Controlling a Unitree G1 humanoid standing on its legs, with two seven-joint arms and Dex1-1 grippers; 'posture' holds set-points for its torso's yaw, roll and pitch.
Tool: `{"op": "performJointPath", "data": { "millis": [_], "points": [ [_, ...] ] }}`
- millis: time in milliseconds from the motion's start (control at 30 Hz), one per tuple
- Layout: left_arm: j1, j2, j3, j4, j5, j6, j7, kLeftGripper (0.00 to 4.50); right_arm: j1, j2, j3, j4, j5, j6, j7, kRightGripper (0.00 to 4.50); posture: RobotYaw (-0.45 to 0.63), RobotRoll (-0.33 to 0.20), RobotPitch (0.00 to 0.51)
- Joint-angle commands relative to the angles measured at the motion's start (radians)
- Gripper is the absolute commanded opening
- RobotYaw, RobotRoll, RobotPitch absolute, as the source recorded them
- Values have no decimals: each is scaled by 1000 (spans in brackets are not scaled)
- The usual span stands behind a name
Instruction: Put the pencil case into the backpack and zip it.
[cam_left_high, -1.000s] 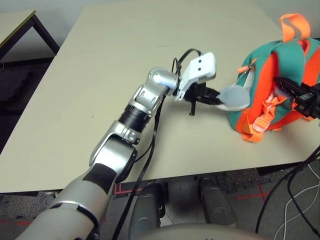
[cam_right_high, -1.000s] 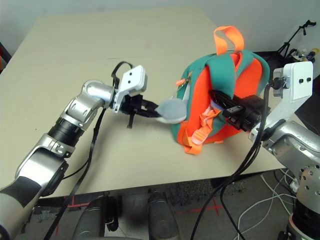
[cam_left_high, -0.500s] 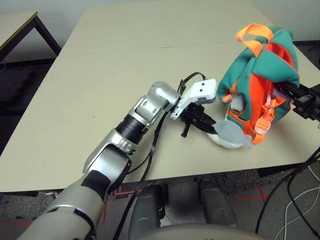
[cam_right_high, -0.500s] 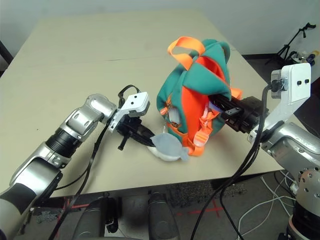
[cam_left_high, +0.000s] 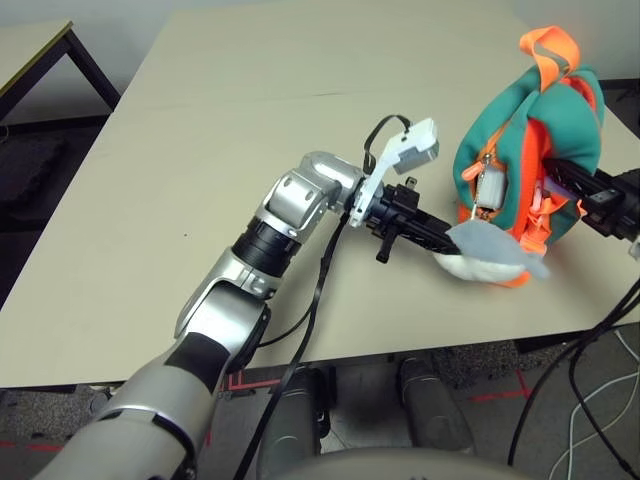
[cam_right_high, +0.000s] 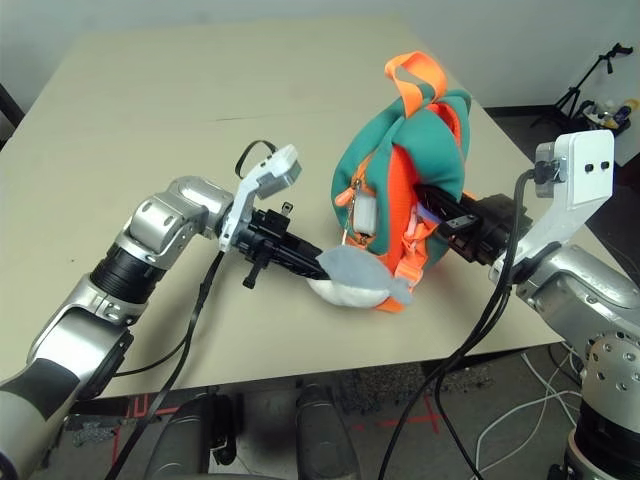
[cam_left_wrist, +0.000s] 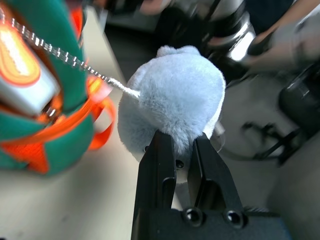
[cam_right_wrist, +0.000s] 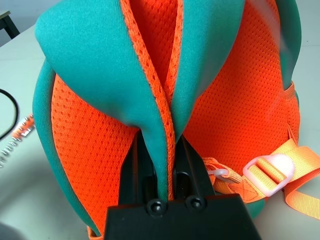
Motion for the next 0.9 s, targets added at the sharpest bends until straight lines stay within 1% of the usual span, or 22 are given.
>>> {"op": "performJointPath", "data": {
  "millis": [33, 67, 200, 267, 367, 500, 567, 667, 900],
  "points": [
    [-39, 25, 51, -58, -102, 100, -5, 252, -12, 1, 31, 2, -10, -8, 19, 98, -191, 0, 144],
    [-49, 33, 64, -67, -126, 123, -3, 252, -13, 2, 33, 4, -13, -8, 21, 98, -190, 0, 143],
    [-98, 70, 160, -116, -287, 304, 17, 252, -25, 5, 42, 17, -27, -11, 33, 98, -179, 0, 139],
    [-86, 79, 158, -130, -312, 337, 34, 252, -30, 6, 46, 24, -35, -14, 39, 98, -176, 0, 133],
    [-17, 126, 49, -175, -246, 254, 21, 252, -42, 9, 56, 34, -47, -19, 45, 98, -174, 0, 124],
    [45, 114, -37, -143, -201, 195, 47, 252, -51, 9, 64, 46, -60, -28, 53, 98, -174, 0, 115],
    [69, 105, -94, -94, -149, 137, 47, 252, -53, 10, 64, 49, -67, -29, 58, 98, -174, 0, 112],
    [92, 79, -171, -7, -73, 55, 48, 252, -54, 13, 64, 51, -74, -29, 61, 98, -178, 0, 113],
    [124, -13, -251, 134, 19, -37, 67, 252, -49, 25, 62, 43, -77, -22, 57, 98, -185, 0, 127]
  ]
}}
